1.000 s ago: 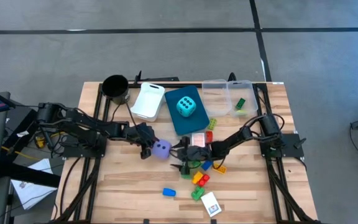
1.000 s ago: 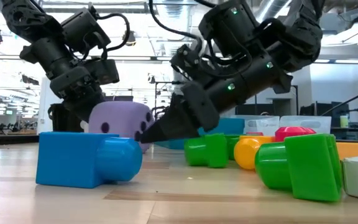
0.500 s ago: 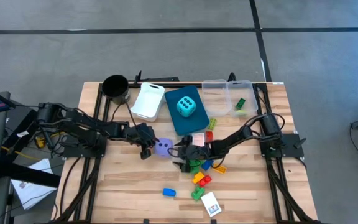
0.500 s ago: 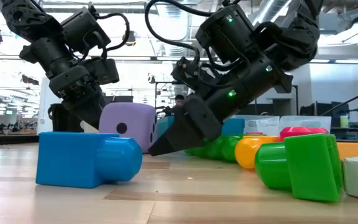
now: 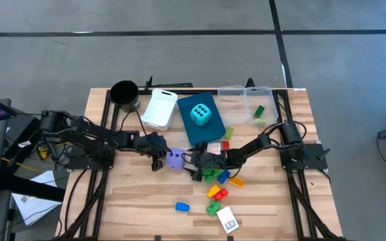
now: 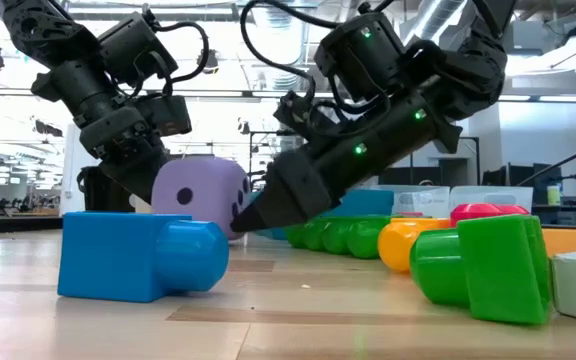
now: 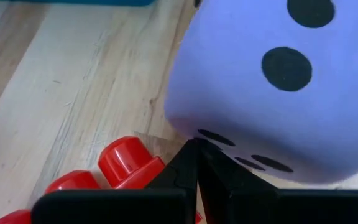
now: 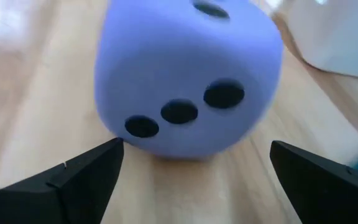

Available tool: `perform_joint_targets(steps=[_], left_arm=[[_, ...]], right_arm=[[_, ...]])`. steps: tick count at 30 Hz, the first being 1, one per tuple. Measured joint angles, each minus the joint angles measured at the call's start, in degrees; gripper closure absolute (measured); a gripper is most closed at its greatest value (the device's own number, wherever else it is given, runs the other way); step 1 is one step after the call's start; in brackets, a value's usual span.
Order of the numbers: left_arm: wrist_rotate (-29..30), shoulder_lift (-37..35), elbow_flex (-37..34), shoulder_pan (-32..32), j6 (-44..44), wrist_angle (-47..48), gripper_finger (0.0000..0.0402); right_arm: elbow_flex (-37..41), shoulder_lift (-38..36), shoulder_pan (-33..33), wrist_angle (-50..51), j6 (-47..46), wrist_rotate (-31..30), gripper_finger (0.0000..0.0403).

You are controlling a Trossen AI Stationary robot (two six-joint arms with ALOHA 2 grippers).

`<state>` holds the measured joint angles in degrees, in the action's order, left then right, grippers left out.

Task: Pick & Place Toys
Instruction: Put the large purple dice into the blue bin

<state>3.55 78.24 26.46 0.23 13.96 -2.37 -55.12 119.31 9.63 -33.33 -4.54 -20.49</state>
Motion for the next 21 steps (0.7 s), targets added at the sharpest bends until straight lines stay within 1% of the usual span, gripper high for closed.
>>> perform_joint_targets(steps=[3, 10, 17, 21], left_arm=[[0.0, 0.0, 0.0, 0.0, 0.0, -0.2, 0.0401], [-0.1, 0.0, 0.0, 0.0, 0.0, -0.7, 0.0402], [-0.1, 0.0, 0.0, 0.0, 0.0, -0.7, 0.0401], [-0.2, 0.0, 0.0, 0.0, 0.5, -0.7, 0.0402]], right_arm=[[0.0, 0.0, 0.0, -1.5, 0.0, 2.5, 0.0003], [-0.1, 0.0, 0.0, -3.2, 0.0, 3.1, 0.0003], [-1.7, 0.0, 0.0, -3.1, -1.3, 10.2, 0.0003], [-2.9, 0.0, 0.0, -3.1, -1.6, 10.3, 0.0003]])
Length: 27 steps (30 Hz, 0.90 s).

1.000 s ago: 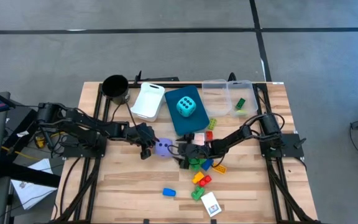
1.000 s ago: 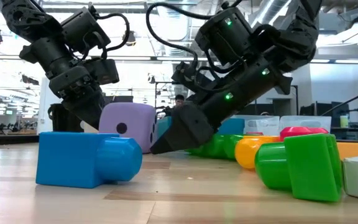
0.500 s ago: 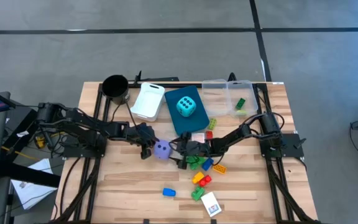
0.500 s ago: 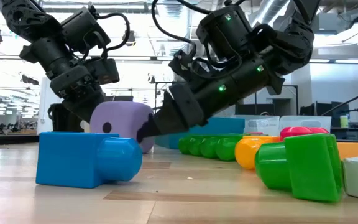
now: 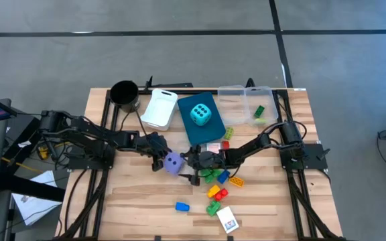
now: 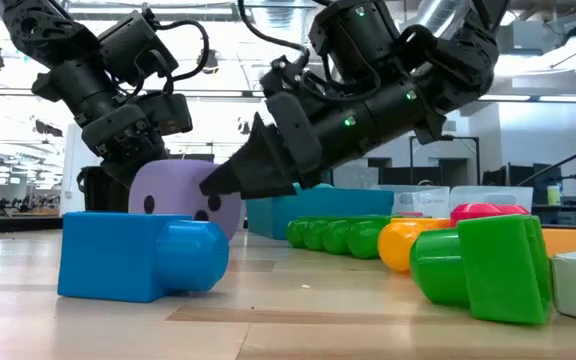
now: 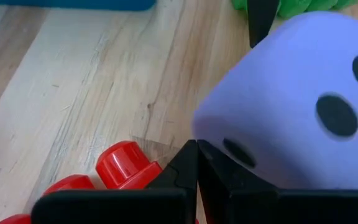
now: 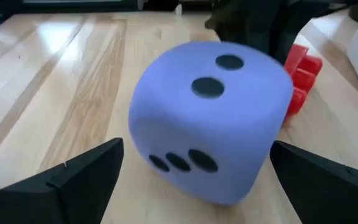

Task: Pick & Place Toys
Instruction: Put the large purple dice into the blue bin

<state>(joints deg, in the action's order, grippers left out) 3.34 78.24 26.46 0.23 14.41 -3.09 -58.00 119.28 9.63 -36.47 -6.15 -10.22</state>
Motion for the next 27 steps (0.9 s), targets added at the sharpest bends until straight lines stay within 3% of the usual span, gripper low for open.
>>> perform_joint_targets(steps=[9, 18, 27], left_arm=[[0.2, 0.0, 0.0, 0.0, 2.6, 0.1, 0.0401], [0.7, 0.0, 0.0, 0.0, 3.8, 0.2, 0.0402], [0.5, -0.1, 0.0, 0.1, 5.6, 0.7, 0.0402]], right_arm=[[-1.1, 0.0, -1.2, 0.6, -6.8, -0.8, 0.0003], [-1.2, -0.1, -1.5, 7.8, -7.6, -7.7, 0.0003], [-1.2, -0.1, -1.7, 10.6, -9.5, -10.4, 0.0003]])
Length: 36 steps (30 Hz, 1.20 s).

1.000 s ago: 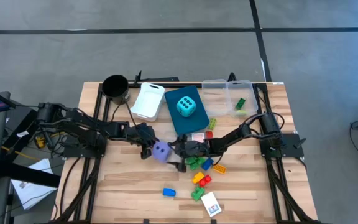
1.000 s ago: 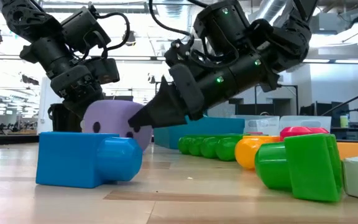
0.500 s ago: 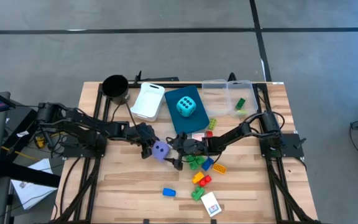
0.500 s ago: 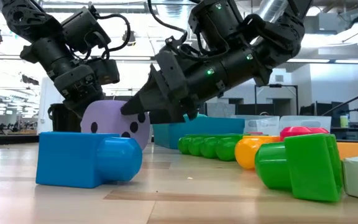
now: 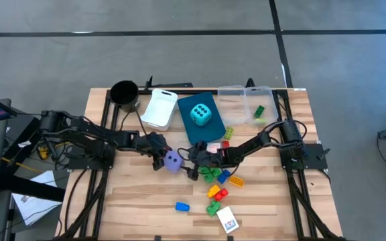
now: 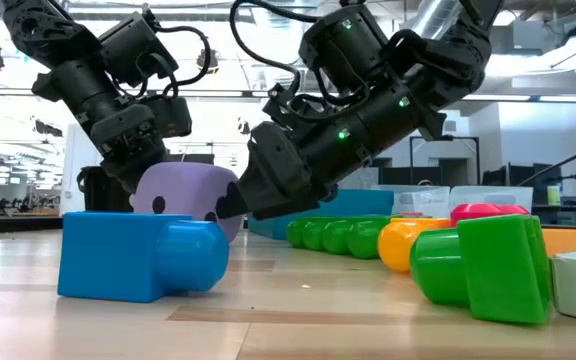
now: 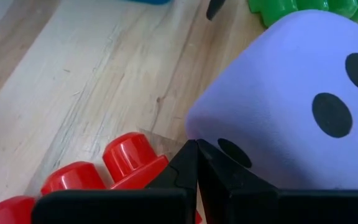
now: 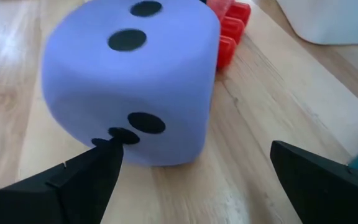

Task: Pick & Place Toys
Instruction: Put the large purple dice into the blue bin

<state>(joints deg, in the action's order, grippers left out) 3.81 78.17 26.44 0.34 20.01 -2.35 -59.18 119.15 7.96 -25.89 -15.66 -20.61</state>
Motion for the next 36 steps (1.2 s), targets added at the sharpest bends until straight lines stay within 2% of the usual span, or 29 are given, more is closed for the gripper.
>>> perform_joint_targets(steps=[10, 14, 20, 24, 36], left_arm=[[-0.4, 0.0, 0.0, 0.0, 2.9, 0.2, 0.0402], [-1.3, 0.0, 0.0, 0.2, 3.0, 0.5, 0.0402], [-1.1, 0.0, 0.0, 0.2, 3.0, 0.6, 0.0401], [-0.7, 0.0, 0.0, 0.2, 3.0, 1.0, 0.0402], [-0.6, 0.0, 0.0, 0.1, 3.0, 1.0, 0.0402]], right_arm=[[0.0, 0.0, -0.1, 2.6, -1.4, -2.0, 0.0003], [0.1, -0.1, -0.3, 8.2, -2.7, -2.9, 0.0003], [0.1, -3.8, -0.4, 18.0, -7.1, 2.1, 0.0003], [0.2, -5.8, 0.9, 17.4, -6.7, 7.0, 0.0003], [0.1, -6.4, 2.9, 8.4, -5.2, 6.8, 0.0003]])
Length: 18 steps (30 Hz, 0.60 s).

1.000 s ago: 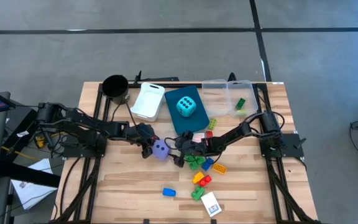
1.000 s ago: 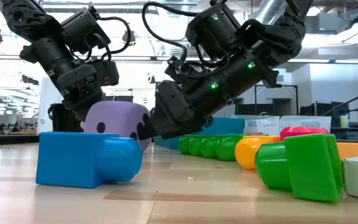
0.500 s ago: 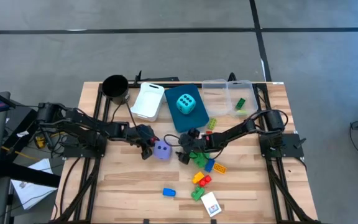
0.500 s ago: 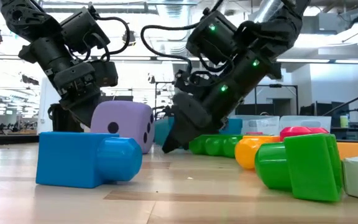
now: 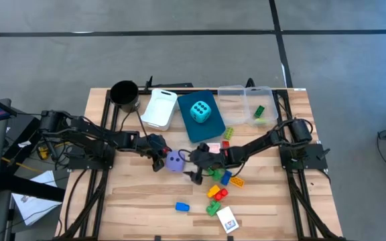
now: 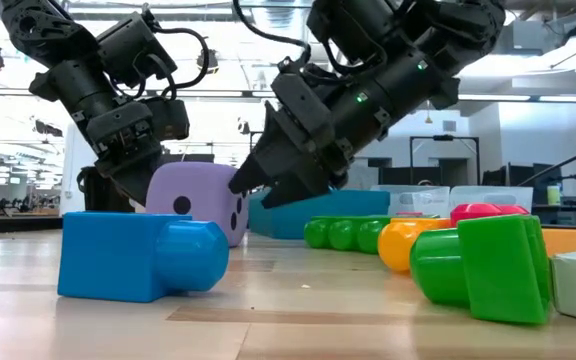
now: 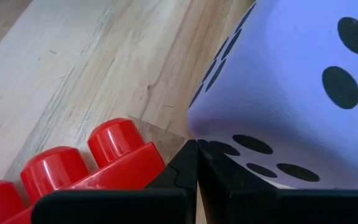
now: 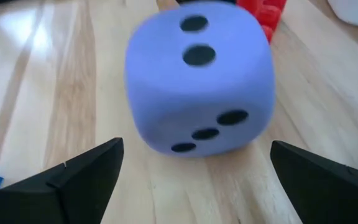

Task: Pick & Place Toys
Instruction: Put the large purple dice into the blue bin

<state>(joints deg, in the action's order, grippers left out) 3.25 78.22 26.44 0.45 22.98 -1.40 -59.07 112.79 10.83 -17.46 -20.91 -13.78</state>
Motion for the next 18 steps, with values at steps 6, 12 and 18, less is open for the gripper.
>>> perform_joint_targets(steps=[6, 12, 18], left_arm=[[0.3, 0.0, 0.0, 0.0, 0.0, -1.8, 0.0402], [0.2, 0.0, -0.1, 0.6, 0.0, -2.9, 0.0402], [-0.1, 0.0, -0.1, 1.1, 0.4, -3.3, 0.0402]], right_arm=[[0.0, 0.0, 0.0, -3.0, 1.9, 0.0, 0.0003], [0.0, 0.0, -0.4, -3.5, 2.0, -1.3, 0.0003], [0.0, 0.0, -1.2, -4.0, 2.1, -1.5, 0.0003]])
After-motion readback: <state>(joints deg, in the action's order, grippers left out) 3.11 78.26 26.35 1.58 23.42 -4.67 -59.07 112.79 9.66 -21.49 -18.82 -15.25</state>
